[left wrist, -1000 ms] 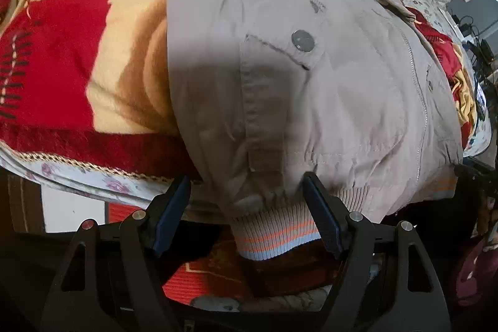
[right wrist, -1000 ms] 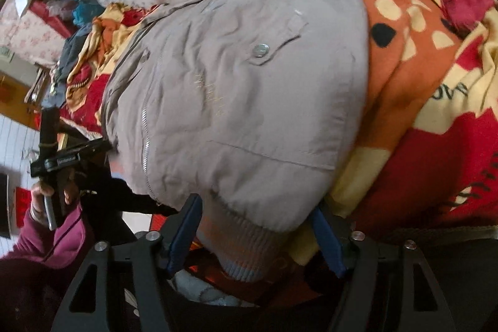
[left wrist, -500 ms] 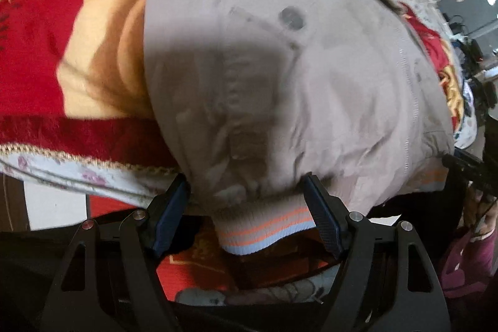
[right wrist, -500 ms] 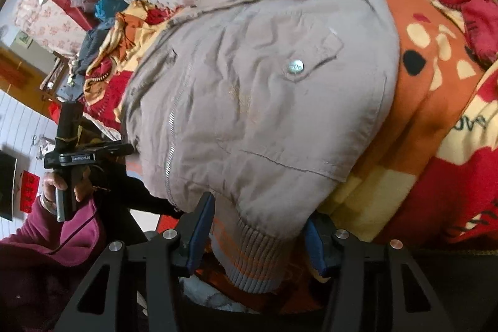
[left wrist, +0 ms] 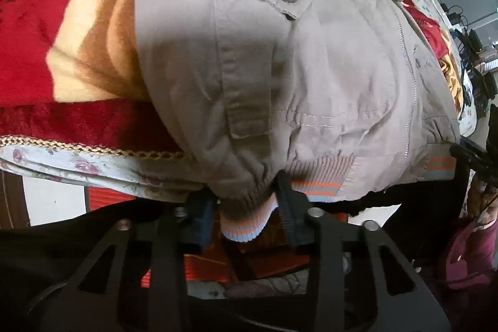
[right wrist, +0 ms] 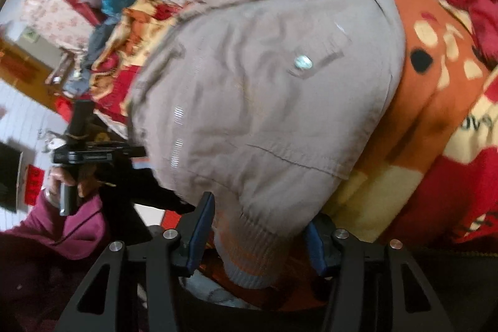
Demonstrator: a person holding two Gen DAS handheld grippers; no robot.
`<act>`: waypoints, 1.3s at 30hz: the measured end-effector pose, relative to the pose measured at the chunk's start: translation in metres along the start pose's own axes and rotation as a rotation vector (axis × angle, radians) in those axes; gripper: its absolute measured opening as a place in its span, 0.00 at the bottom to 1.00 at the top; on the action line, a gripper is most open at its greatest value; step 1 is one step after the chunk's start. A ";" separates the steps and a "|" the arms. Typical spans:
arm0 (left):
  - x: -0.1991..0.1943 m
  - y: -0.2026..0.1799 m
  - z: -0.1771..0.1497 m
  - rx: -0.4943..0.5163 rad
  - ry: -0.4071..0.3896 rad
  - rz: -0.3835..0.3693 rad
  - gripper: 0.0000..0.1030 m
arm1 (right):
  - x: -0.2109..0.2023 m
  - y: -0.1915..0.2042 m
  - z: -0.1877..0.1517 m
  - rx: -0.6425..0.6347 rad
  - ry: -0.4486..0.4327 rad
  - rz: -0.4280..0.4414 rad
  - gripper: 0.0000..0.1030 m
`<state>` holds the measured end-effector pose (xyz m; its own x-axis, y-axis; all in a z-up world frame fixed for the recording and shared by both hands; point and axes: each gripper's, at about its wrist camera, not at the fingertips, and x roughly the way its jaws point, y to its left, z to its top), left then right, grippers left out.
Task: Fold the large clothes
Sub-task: 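Grasp the ribbed hem with both grippers and lift it toward the collar, then carry the hem with both grippers over the jacket toward the collar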
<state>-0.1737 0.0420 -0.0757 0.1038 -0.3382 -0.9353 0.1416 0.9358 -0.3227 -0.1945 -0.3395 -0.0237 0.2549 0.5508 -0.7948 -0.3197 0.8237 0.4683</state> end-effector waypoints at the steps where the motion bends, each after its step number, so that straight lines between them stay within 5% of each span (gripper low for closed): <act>1: -0.002 -0.001 0.000 0.003 -0.005 0.000 0.25 | -0.002 0.002 0.000 -0.013 -0.013 0.007 0.44; 11: -0.003 -0.004 -0.003 0.006 -0.013 -0.007 0.23 | 0.024 0.001 0.002 -0.012 0.052 -0.022 0.45; 16: 0.002 -0.006 -0.004 -0.001 0.005 -0.010 0.25 | 0.003 0.012 0.002 -0.037 -0.022 0.083 0.41; 19: 0.008 -0.008 -0.004 -0.005 0.023 -0.007 0.23 | 0.022 0.004 -0.001 -0.013 0.032 0.043 0.41; 22: -0.005 -0.011 -0.007 0.006 -0.021 -0.022 0.12 | 0.030 0.005 -0.002 -0.007 0.052 0.062 0.40; 24: -0.016 -0.014 -0.009 0.011 -0.050 -0.033 0.10 | 0.026 0.010 -0.002 -0.022 0.031 0.071 0.16; 25: -0.023 -0.016 -0.010 0.015 -0.065 -0.042 0.09 | 0.023 0.012 -0.002 -0.027 0.017 0.075 0.14; 39: -0.141 -0.041 0.028 0.060 -0.349 -0.151 0.09 | -0.067 0.023 0.039 -0.014 -0.265 0.263 0.12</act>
<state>-0.1662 0.0485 0.0732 0.4048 -0.4952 -0.7687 0.2376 0.8688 -0.4345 -0.1833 -0.3526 0.0556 0.3895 0.7605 -0.5195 -0.4174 0.6485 0.6365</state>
